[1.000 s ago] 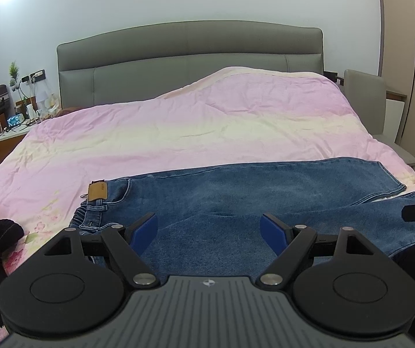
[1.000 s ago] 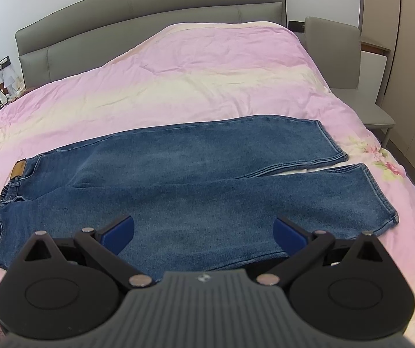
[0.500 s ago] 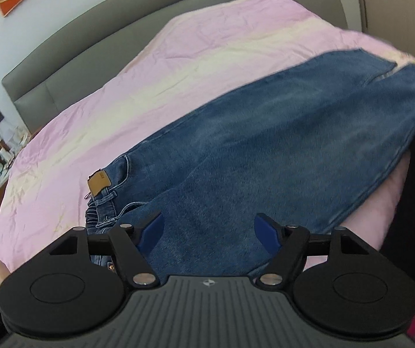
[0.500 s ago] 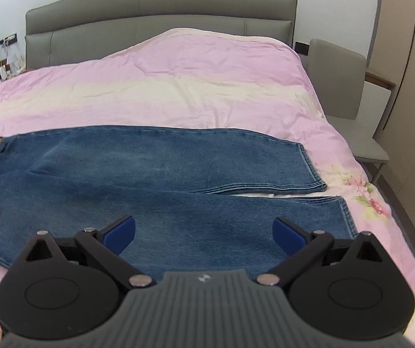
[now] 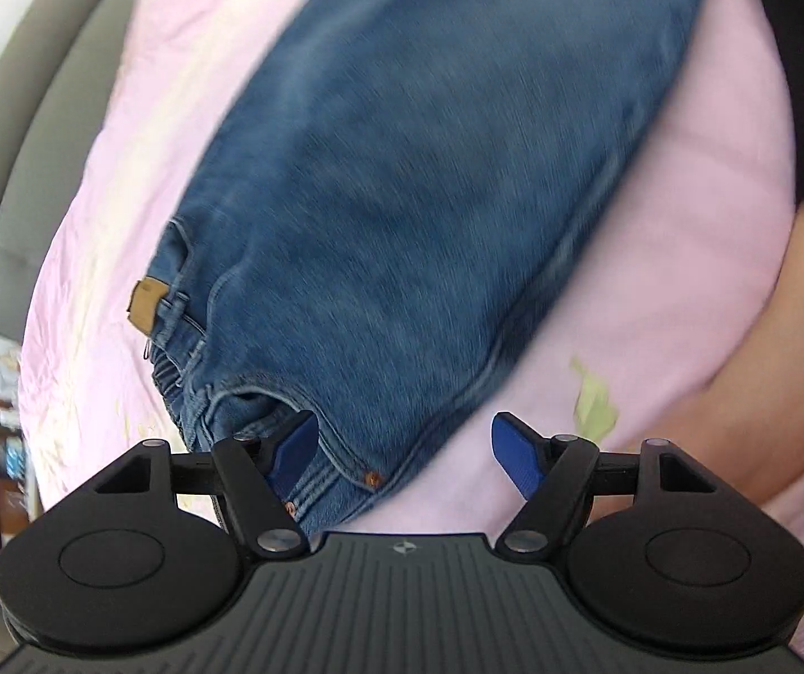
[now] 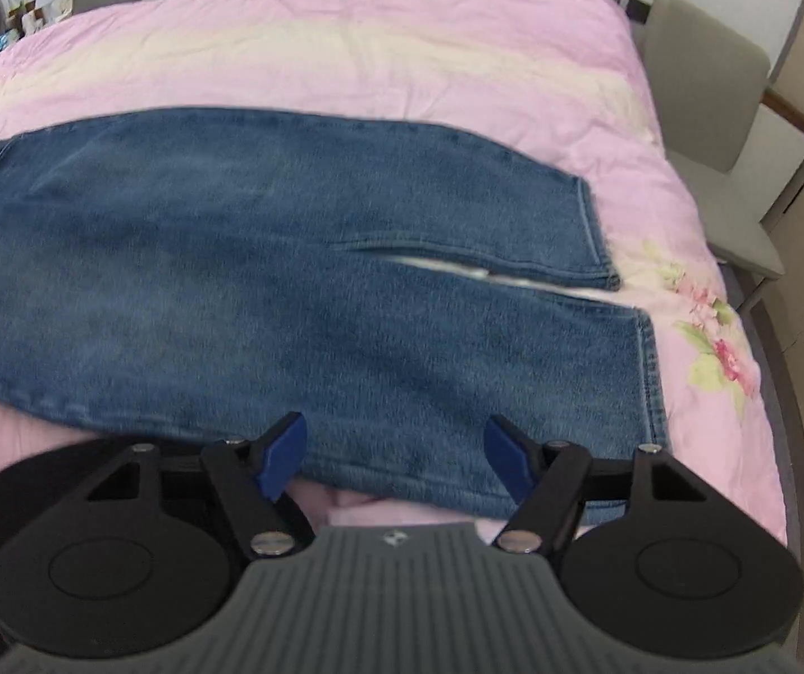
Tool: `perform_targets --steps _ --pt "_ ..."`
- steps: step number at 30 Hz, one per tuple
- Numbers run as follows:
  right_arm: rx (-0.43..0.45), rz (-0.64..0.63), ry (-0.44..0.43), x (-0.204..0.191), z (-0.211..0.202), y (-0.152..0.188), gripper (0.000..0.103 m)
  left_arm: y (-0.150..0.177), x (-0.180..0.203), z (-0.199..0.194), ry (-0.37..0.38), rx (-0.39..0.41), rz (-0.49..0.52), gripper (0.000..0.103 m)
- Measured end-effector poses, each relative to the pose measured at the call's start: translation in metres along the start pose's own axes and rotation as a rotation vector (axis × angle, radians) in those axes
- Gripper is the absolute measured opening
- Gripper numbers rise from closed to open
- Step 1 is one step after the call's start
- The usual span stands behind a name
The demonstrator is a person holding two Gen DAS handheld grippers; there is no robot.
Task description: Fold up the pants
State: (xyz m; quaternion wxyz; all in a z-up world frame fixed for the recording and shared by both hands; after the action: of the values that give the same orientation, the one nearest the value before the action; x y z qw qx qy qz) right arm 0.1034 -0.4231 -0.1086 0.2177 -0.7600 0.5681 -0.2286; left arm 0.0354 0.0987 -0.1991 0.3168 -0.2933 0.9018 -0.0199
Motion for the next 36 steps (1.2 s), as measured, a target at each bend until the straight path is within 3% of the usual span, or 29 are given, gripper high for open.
perform_targets --steps 3,7,9,12,17,22,25,27,29,32,36 --pt "-0.034 -0.131 0.02 -0.001 0.003 0.012 0.067 0.007 0.005 0.016 -0.042 -0.04 0.07 0.083" --pt "-0.092 -0.309 0.021 -0.002 0.009 0.032 0.07 0.012 0.002 0.028 -0.099 -0.06 0.071 0.083" --pt "-0.11 -0.383 0.016 -0.002 0.013 0.04 0.079 0.011 -0.001 0.03 -0.102 -0.067 0.049 0.083" --pt "-0.123 -0.453 -0.003 0.002 0.019 0.05 0.08 0.009 -0.003 0.031 -0.109 -0.071 0.009 0.068" --pt "-0.154 -0.497 0.059 0.02 0.049 0.063 0.077 0.007 -0.006 0.021 -0.149 -0.056 -0.051 0.045" --pt "-0.128 -0.485 0.084 0.029 0.068 0.067 0.074 -0.001 -0.021 0.004 -0.171 -0.024 -0.176 0.038" --pt "-0.097 -0.492 0.108 0.027 0.073 0.061 0.055 -0.008 -0.033 -0.005 -0.191 -0.004 -0.229 0.036" --pt "-0.088 -0.489 0.114 0.025 0.074 0.058 0.031 -0.013 -0.043 -0.012 -0.203 0.009 -0.27 0.035" --pt "-0.064 -0.497 0.133 0.022 0.07 0.054 0.019 -0.017 -0.051 -0.019 -0.209 0.021 -0.309 0.034" --pt "-0.007 -0.465 0.138 0.026 0.054 0.043 0.012 -0.023 -0.063 -0.028 -0.213 0.039 -0.338 0.034" --pt "0.1 -0.401 0.161 0.034 0.021 0.017 0.01 -0.028 -0.081 -0.04 -0.232 0.061 -0.392 0.033"
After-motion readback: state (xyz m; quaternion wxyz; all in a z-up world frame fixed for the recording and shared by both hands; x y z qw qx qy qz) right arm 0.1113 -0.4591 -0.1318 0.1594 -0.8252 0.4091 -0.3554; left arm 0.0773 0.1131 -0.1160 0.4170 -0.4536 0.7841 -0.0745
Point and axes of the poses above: each gripper's, at about its wrist camera, not at the fingertips, and z roughly the way its jaws point, x to its right, y to its underside, the point moved 4 cm from there along z, roughly the way its jaws point, and after that the axes turned 6 degrees about x, right-handed, at the moved point
